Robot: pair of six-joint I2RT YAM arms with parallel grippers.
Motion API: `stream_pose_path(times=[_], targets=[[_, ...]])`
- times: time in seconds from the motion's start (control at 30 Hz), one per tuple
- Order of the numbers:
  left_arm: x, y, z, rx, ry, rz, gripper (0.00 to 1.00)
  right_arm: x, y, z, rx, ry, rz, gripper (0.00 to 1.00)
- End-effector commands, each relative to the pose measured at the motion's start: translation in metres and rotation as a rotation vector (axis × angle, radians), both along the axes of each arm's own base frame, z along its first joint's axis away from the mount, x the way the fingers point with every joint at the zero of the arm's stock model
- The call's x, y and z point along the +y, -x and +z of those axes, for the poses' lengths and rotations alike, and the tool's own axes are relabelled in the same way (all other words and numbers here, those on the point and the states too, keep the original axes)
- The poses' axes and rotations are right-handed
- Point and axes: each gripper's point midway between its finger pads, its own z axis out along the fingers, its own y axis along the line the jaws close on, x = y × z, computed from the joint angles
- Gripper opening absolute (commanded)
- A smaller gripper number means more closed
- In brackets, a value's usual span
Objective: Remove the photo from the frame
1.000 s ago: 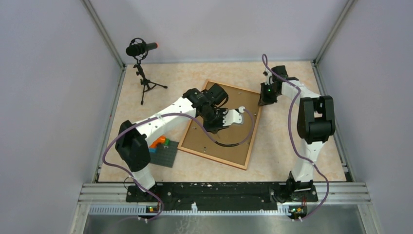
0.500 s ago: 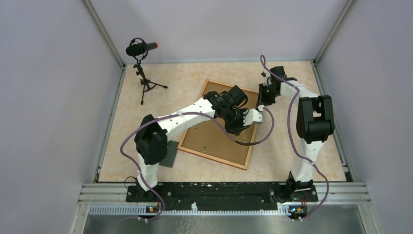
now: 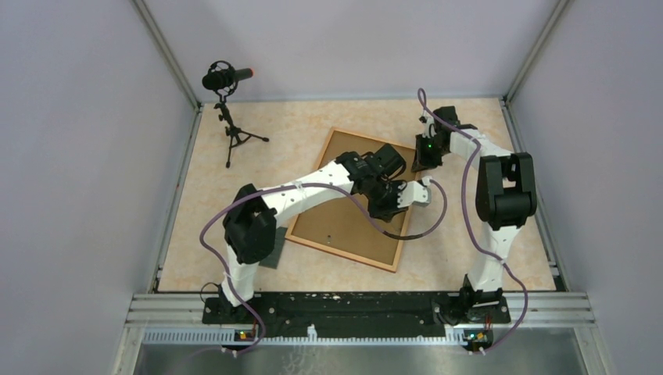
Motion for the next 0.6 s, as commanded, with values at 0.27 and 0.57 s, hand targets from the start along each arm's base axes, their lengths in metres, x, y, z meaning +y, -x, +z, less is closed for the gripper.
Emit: stream_pose_path(times=[0.27,0.57], targets=[[-0.023,-0.006,0.001,-0.041,0.041,-0.03,0.0,-0.003,0.001,-0.009,0.015,0.034,-0.003,0.14],[-0.028,-0.017,-0.007,-0.073,0.021,0.01,0.0,-0.003,0.004,-0.012,0.02,0.031,-0.001,0.14]])
